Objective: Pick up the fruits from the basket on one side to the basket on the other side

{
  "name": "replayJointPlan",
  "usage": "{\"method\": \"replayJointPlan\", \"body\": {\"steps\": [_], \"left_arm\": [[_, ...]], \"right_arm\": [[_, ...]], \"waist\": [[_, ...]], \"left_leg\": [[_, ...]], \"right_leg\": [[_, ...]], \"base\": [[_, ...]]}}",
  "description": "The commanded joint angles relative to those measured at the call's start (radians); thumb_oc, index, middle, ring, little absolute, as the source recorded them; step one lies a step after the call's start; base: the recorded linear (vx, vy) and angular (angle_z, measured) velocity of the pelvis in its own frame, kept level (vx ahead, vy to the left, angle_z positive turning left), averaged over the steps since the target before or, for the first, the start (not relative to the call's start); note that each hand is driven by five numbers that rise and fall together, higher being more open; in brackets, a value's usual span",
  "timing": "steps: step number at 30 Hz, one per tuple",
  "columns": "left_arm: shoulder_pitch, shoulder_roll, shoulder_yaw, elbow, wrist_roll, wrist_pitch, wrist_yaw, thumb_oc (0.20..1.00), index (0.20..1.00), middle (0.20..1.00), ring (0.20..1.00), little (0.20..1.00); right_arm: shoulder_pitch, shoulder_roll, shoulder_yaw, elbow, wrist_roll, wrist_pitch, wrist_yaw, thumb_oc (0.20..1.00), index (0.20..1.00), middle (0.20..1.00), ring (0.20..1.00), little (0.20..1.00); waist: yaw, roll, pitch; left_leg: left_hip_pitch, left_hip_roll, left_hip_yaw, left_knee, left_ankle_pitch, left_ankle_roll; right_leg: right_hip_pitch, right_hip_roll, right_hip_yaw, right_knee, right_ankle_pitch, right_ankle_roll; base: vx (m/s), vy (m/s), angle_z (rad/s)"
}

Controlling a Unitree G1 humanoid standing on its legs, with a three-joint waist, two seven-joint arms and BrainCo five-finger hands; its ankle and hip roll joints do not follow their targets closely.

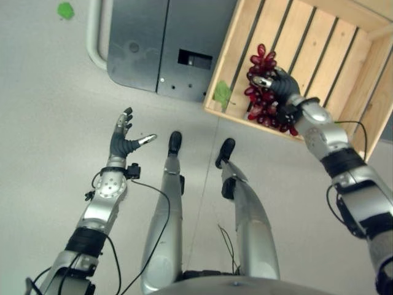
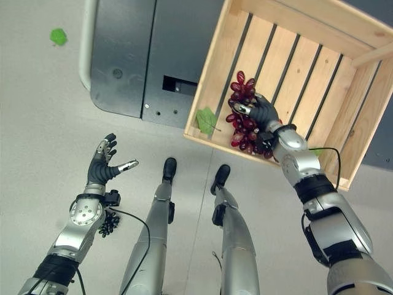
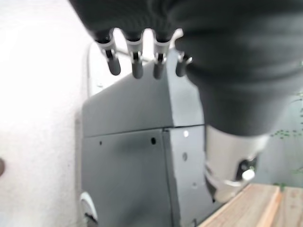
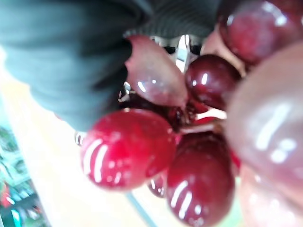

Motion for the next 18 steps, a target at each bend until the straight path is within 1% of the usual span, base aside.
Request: {"method": "replayJointPlan", "body": {"steps": [1,5,7,8,12,13,18], "left_arm": [[0.009,-0.013,0.037,-0.024,-0.020,-0.053,-0.013,1.000,1.000,1.000,1.000,1.000],[-0.009,-0.022,0.040,0.000,-0.023,-0.057,-0.020,1.000,1.000,1.000,1.000,1.000],[-0.016,-0.025,0.043,0.011,-0.021,-0.057,-0.020,1.000,1.000,1.000,1.000,1.000],[-0.014,-0.030,0.046,0.018,-0.026,-0.061,-0.026,1.000,1.000,1.000,1.000,1.000],[-0.011,-0.031,0.051,0.022,-0.029,-0.060,-0.028,1.000,1.000,1.000,1.000,1.000],[-0.003,-0.035,0.056,0.022,-0.030,-0.059,-0.034,1.000,1.000,1.000,1.000,1.000],[0.014,-0.036,0.067,0.021,-0.027,-0.059,-0.048,1.000,1.000,1.000,1.000,1.000]], "right_arm": [[0.109,0.063,0.016,-0.045,0.131,-0.018,0.064,0.200,0.200,0.200,0.200,0.200],[0.179,0.094,-0.041,-0.075,0.189,-0.030,0.070,0.200,0.200,0.200,0.200,0.200],[0.212,0.115,-0.067,-0.084,0.213,-0.038,0.070,0.200,0.200,0.200,0.200,0.200],[0.235,0.135,-0.087,-0.099,0.235,-0.045,0.070,0.200,0.200,0.200,0.200,0.200],[0.255,0.148,-0.101,-0.111,0.249,-0.049,0.063,0.200,0.200,0.200,0.200,0.200],[0.281,0.157,-0.118,-0.139,0.259,-0.050,0.067,0.200,0.200,0.200,0.200,0.200],[0.333,0.171,-0.149,-0.232,0.291,-0.060,0.075,0.200,0.200,0.200,0.200,0.200]], "waist": [[-0.013,0.033,0.005],[-0.007,0.048,0.005],[-0.006,0.055,0.005],[-0.005,0.058,0.005],[-0.005,0.060,0.005],[-0.007,0.062,0.005],[-0.012,0.060,0.005]], "left_leg": [[0.070,-0.045,0.020,-0.052,-0.024,0.038],[0.140,-0.046,0.009,-0.088,-0.013,0.028],[0.169,-0.047,0.005,-0.091,-0.015,0.028],[0.199,-0.048,0.005,-0.089,-0.021,0.028],[0.227,-0.048,0.006,-0.084,-0.030,0.031],[0.255,-0.048,0.005,-0.076,-0.040,0.032],[0.329,-0.044,0.005,-0.074,-0.055,0.037]], "right_leg": [[0.073,-0.051,-0.022,0.073,-0.140,0.137],[0.142,-0.059,-0.043,0.069,-0.146,0.138],[0.170,-0.064,-0.051,0.071,-0.150,0.139],[0.205,-0.067,-0.055,0.069,-0.153,0.141],[0.229,-0.068,-0.055,0.074,-0.157,0.142],[0.257,-0.070,-0.053,0.080,-0.163,0.143],[0.331,-0.069,-0.052,0.089,-0.174,0.147]], "base": [[0.00,-0.041,0.04],[0.01,-0.054,0.11],[0.02,-0.027,0.15],[0.01,-0.018,0.16],[0.02,-0.014,0.09],[0.00,0.000,0.00],[0.02,-0.004,0.02]]}}
